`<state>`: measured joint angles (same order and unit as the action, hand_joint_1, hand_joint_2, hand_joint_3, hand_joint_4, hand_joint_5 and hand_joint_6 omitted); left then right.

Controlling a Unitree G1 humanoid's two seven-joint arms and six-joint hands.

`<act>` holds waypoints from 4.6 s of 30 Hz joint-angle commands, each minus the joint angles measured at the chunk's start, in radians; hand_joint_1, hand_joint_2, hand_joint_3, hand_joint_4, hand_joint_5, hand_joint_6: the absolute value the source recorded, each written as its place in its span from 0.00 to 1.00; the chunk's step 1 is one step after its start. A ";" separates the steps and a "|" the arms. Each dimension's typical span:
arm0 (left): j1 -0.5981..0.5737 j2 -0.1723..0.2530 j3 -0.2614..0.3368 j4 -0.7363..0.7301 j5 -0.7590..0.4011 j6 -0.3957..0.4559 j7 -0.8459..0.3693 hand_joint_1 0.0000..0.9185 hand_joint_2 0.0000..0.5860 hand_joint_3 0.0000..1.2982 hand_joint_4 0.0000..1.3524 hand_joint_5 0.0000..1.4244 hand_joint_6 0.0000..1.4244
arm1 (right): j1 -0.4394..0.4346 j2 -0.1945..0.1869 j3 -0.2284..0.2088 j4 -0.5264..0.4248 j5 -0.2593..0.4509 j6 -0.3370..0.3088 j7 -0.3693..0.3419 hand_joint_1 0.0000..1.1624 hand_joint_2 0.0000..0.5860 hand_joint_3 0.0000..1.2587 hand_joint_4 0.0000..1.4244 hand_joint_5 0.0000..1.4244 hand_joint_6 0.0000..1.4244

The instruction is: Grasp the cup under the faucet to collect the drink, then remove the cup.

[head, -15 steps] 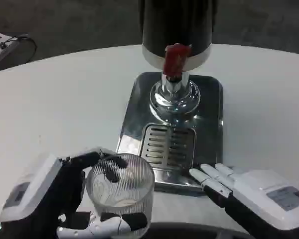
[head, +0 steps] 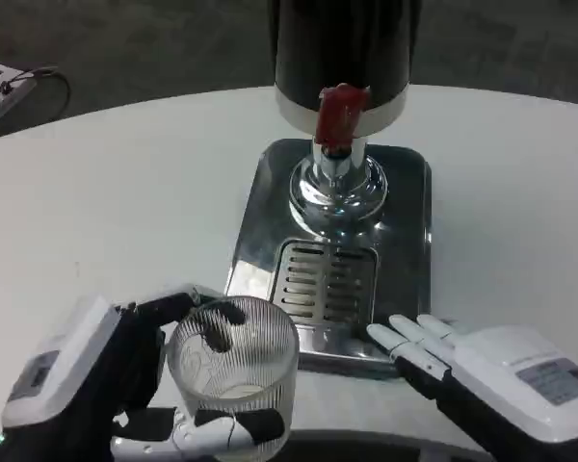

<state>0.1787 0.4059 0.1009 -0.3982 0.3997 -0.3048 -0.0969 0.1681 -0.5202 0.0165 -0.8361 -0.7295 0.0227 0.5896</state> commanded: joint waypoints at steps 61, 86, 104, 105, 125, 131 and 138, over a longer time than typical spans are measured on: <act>-0.943 -0.011 -0.343 1.023 0.160 -0.015 0.170 0.46 0.00 0.67 0.69 0.81 0.97 | 0.226 -0.013 -0.358 -0.032 0.219 -0.053 -0.063 0.33 0.69 0.04 0.00 0.00 0.04; -0.954 0.040 -0.344 1.012 0.115 -0.021 0.076 0.06 0.01 0.05 0.00 0.19 0.35 | 0.179 -0.016 -0.323 -0.008 0.220 -0.023 -0.054 0.32 0.71 0.04 0.00 0.00 0.05; -0.701 0.152 -0.113 0.654 -0.107 -0.064 0.012 0.02 0.04 0.18 0.16 0.25 0.34 | 0.151 -0.015 -0.288 -0.004 0.202 -0.008 -0.060 0.32 0.71 0.05 0.00 0.00 0.05; -0.688 0.155 -0.100 0.633 -0.125 -0.067 0.003 0.02 0.04 0.19 0.18 0.25 0.33 | 0.150 -0.017 -0.287 -0.004 0.201 -0.006 -0.058 0.32 0.71 0.05 0.00 0.00 0.05; -0.874 0.147 -0.048 0.482 -0.631 0.260 -0.487 0.00 0.14 0.19 0.14 0.20 0.23 | 0.190 -0.011 -0.304 -0.043 0.201 -0.013 -0.064 0.32 0.72 0.06 0.00 0.00 0.04; -0.957 0.125 -0.066 0.509 -0.620 0.307 -0.521 0.00 0.15 0.19 0.14 0.20 0.23 | 0.210 -0.007 -0.317 -0.051 0.206 -0.020 -0.067 0.31 0.72 0.06 0.00 0.00 0.04; -1.041 0.091 -0.104 0.588 -0.591 0.301 -0.538 0.00 0.15 0.19 0.14 0.20 0.22 | 0.225 0.001 -0.336 -0.060 0.216 -0.026 -0.071 0.31 0.72 0.06 0.00 0.00 0.03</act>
<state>-0.8269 0.5125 0.0148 0.1587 -0.2094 -0.0028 -0.6191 0.3780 -0.5232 -0.3042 -0.8739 -0.5224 0.0140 0.5306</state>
